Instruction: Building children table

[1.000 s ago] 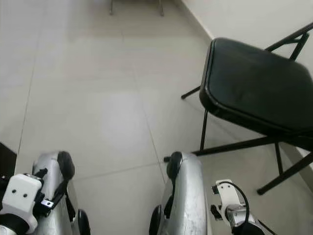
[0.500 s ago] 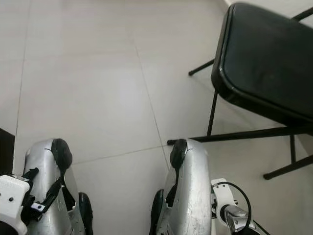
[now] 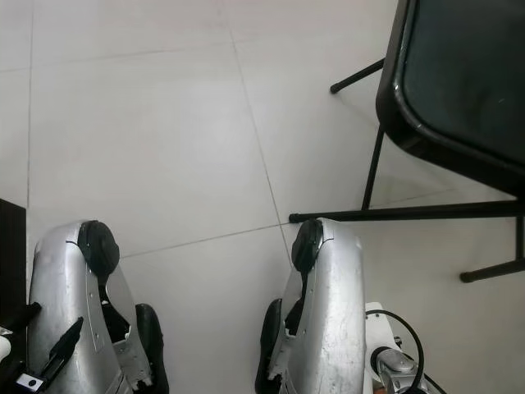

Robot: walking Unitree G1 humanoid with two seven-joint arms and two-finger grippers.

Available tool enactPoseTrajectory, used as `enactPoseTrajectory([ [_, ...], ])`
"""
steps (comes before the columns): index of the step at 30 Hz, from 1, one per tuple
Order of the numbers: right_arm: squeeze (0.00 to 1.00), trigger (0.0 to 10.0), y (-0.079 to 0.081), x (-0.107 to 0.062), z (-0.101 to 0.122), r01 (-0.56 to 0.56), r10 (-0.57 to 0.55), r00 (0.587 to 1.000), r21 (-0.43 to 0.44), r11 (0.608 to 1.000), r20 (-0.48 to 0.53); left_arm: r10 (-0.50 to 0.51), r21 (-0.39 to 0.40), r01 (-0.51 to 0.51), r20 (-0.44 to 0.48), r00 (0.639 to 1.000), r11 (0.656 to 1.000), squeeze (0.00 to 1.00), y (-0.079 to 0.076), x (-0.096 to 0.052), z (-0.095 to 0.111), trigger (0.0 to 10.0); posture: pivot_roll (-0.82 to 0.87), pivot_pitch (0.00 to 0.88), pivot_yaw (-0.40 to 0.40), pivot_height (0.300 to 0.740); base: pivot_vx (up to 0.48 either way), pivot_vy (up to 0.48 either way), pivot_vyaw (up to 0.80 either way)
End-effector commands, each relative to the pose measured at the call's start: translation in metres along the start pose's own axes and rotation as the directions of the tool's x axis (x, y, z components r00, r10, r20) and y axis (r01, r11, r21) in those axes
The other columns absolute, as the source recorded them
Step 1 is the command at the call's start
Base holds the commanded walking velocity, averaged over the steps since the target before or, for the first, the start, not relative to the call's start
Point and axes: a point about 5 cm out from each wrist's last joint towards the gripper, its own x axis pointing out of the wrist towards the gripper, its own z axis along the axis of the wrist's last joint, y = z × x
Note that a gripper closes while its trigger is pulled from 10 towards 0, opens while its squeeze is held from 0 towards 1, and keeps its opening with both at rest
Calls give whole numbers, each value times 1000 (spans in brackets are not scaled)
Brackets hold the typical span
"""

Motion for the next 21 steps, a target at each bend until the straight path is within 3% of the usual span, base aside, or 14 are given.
enactPoseTrajectory([
  [1, 0, 10000, 1, -5, -25, 9, -7, 997, 30, 1000, -71, -17, -10, 16, -104, 994, 1000, 0, -1, -6, -11, 10000, 233, 575, -43, 300, 0, 0, 0],
  [9, 0, 10000, -19, -6, -13, 137, -136, 991, 40, 990, -14, -43, -14, 42, -111, 993, 999, 0, 3, -12, -11, 10000, 253, 600, -35, 300, 0, 0, 0],
  [15, 0, 10000, -20, -6, -9, 147, -147, 989, 27, 989, 13, -45, -14, 43, -113, 993, 999, 0, 4, -14, -11, 10000, 250, 598, -33, 300, 0, 0, 0],
  [20, 0, 10000, -16, -7, -18, 127, -126, 992, 63, 990, -22, -61, -9, 60, -102, 993, 998, 0, 6, -11, -9, 10000, 271, 598, -13, 300, 0, 0, 0],
  [21, 0, 10000, -16, -7, -20, 131, -128, 991, 77, 988, -32, -57, 4, 58, -102, 993, 998, 0, 12, -13, -7, 10000, 325, 582, 28, 300, 0, 0, 0],
])
